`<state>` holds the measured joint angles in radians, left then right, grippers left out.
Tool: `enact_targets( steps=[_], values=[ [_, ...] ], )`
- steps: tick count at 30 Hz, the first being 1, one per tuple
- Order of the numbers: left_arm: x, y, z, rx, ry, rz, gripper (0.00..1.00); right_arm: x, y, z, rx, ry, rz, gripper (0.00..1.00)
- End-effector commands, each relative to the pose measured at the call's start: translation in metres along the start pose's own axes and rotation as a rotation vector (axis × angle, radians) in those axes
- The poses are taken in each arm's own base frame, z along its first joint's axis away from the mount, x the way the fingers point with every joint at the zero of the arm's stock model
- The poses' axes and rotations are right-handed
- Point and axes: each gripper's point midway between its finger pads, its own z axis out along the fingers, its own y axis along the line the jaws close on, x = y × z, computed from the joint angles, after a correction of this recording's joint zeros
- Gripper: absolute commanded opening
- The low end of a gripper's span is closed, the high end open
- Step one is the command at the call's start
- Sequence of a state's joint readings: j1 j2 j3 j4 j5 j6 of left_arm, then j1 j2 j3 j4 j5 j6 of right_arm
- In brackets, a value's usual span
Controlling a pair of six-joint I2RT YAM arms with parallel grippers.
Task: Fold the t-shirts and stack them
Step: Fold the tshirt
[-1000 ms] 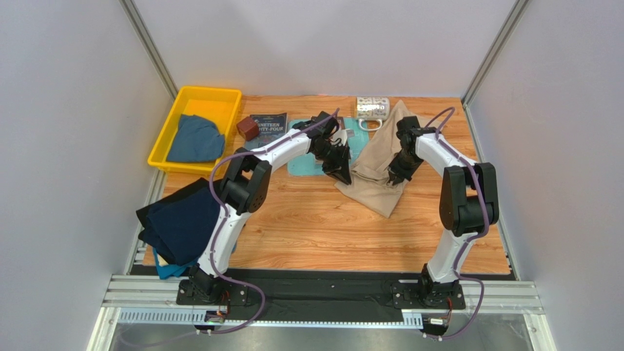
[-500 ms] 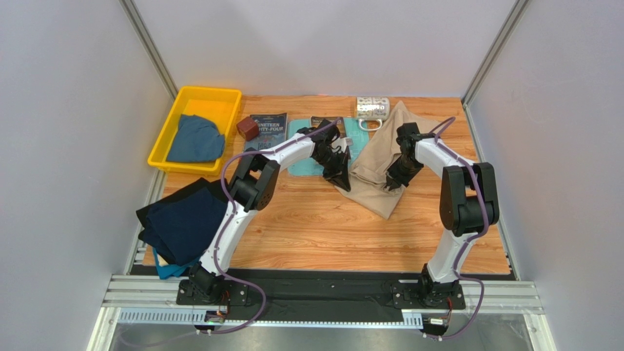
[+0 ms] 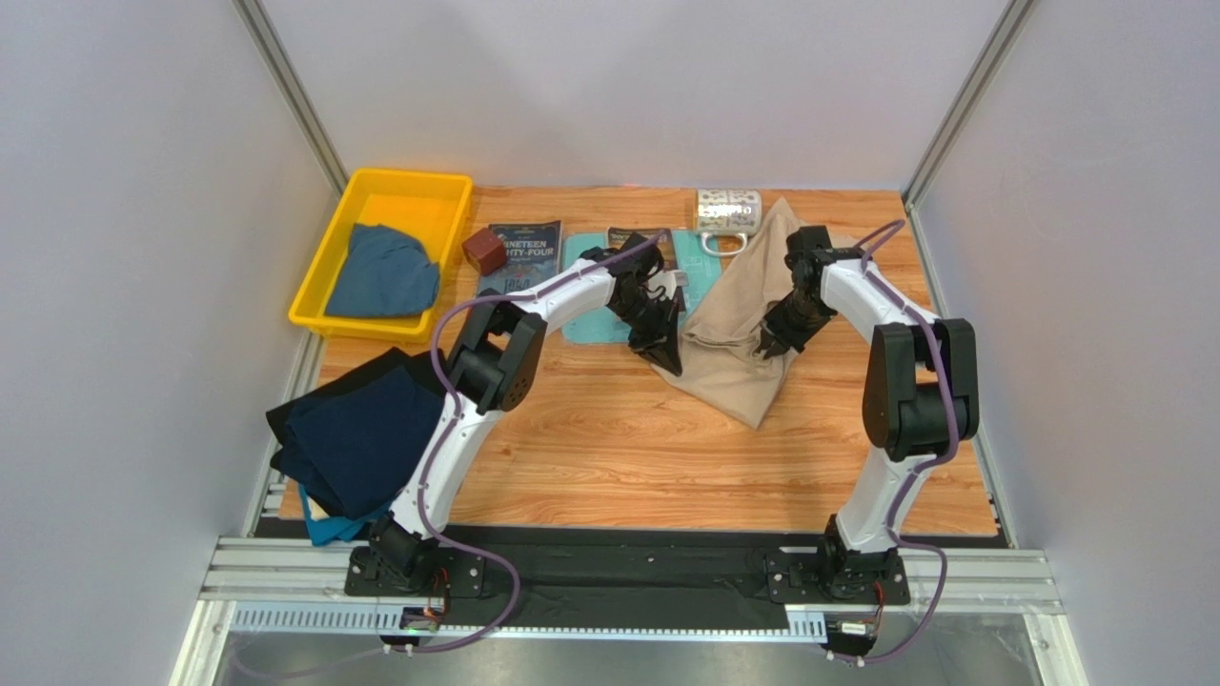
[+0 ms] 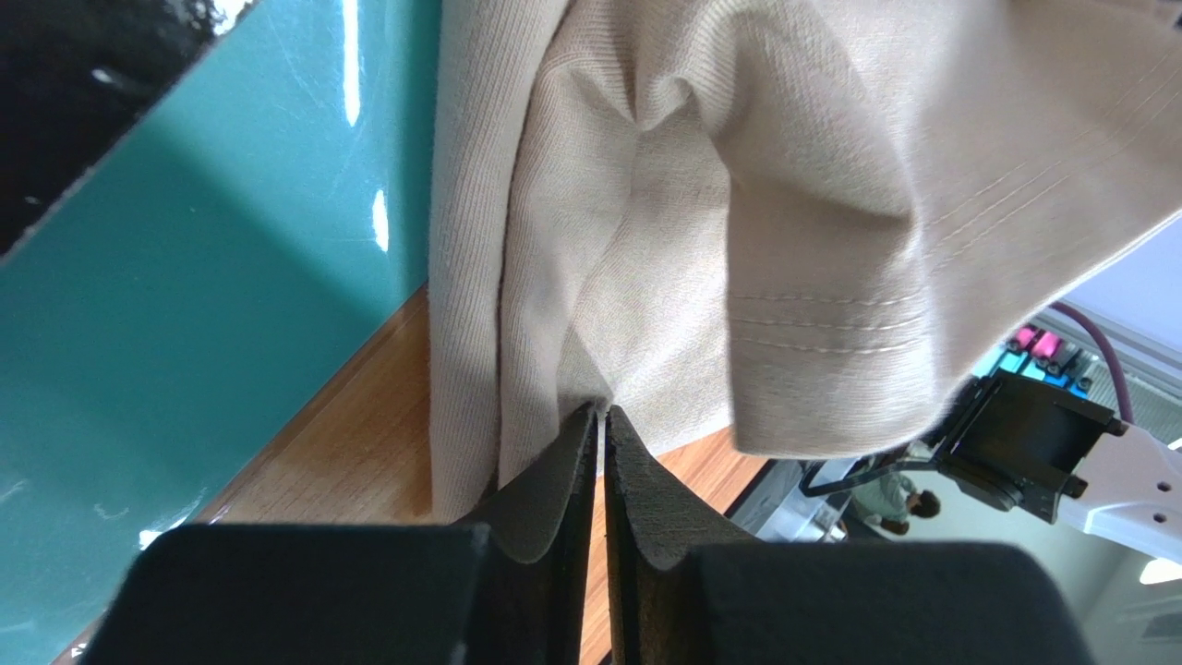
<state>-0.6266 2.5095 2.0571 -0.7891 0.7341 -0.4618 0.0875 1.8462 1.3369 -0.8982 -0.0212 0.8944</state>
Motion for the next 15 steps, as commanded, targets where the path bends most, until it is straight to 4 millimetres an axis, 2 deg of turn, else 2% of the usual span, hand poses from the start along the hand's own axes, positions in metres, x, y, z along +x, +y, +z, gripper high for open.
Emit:
enact_targets(
  steps=[1,15],
  values=[
    [0.018,0.035,0.000,-0.136,0.045,-0.026,0.13,-0.023,0.005,-0.005,-0.015,-0.041,0.046,0.00],
    [0.026,0.041,-0.005,-0.156,0.056,-0.028,0.12,-0.027,-0.026,0.003,0.093,-0.078,0.061,0.00]
  ],
)
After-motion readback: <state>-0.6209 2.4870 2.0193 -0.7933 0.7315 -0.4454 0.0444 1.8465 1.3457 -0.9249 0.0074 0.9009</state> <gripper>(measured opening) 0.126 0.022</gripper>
